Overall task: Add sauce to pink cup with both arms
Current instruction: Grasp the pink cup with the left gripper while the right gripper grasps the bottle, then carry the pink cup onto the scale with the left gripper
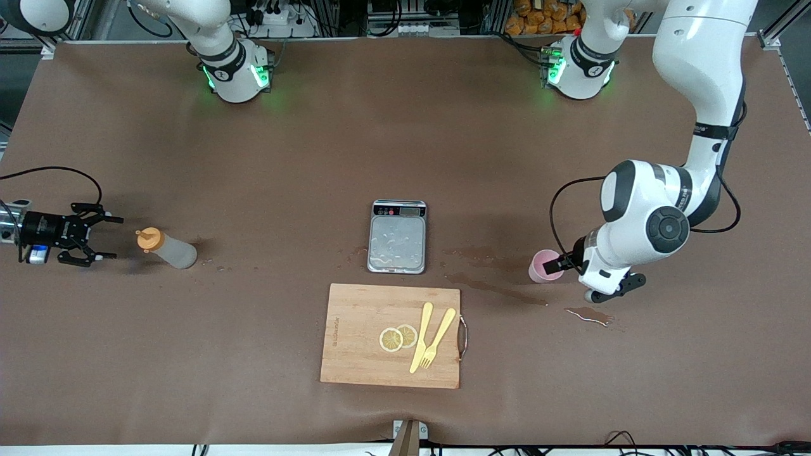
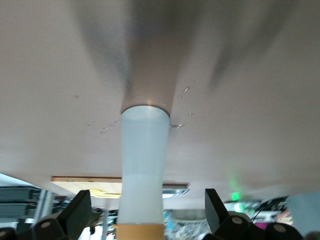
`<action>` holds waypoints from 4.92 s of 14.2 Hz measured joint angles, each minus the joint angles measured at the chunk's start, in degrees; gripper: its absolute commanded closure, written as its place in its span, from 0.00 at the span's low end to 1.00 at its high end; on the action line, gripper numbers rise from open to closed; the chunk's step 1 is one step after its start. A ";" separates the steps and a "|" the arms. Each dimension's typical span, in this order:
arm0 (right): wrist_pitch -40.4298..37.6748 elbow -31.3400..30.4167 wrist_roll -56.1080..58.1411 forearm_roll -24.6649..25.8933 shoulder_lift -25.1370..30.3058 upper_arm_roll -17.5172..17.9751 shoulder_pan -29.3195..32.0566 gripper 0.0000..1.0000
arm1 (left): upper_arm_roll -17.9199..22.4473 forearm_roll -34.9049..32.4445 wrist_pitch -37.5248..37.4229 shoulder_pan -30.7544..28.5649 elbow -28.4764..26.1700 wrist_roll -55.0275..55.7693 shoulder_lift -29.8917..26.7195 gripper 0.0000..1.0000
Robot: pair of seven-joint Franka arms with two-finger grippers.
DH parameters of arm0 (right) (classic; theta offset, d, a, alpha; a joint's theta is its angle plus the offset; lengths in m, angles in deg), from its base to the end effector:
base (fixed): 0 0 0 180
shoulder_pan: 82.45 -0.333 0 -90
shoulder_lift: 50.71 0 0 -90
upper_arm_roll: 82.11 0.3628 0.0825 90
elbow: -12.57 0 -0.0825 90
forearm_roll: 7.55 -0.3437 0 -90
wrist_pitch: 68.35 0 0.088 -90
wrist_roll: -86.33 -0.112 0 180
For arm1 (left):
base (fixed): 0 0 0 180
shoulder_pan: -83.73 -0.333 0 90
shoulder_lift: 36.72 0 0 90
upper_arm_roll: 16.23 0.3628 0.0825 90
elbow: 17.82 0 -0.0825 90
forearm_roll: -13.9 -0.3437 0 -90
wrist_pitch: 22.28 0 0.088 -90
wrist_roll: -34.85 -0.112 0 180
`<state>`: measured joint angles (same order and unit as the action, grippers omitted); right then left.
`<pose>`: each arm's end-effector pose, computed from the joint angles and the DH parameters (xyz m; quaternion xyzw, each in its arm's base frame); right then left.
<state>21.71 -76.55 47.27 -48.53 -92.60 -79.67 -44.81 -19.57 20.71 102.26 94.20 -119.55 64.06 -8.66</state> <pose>0.5535 -0.3066 0.2655 -0.6213 0.6244 0.3387 0.3308 0.6194 -0.1528 0.3390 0.9822 0.1718 -0.0649 0.0402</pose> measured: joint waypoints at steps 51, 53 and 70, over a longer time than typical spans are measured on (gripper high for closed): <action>2.76 6.41 -11.38 -2.38 -6.35 1.57 -15.50 0.54 | -9.36 -4.81 -5.00 10.35 8.19 46.65 -3.04 1.00; 2.76 7.71 -13.43 -0.64 -6.20 1.57 -16.52 0.54 | -9.42 -4.81 -4.82 13.35 10.05 51.98 -0.70 1.00; 4.05 11.01 -29.69 11.19 -2.26 1.56 -26.26 0.56 | -7.72 -4.85 8.69 26.62 17.40 64.95 13.60 1.00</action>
<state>25.76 -65.55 17.58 -37.35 -94.86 -78.11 -71.06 -27.29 15.85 110.94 120.81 -102.14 129.01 4.94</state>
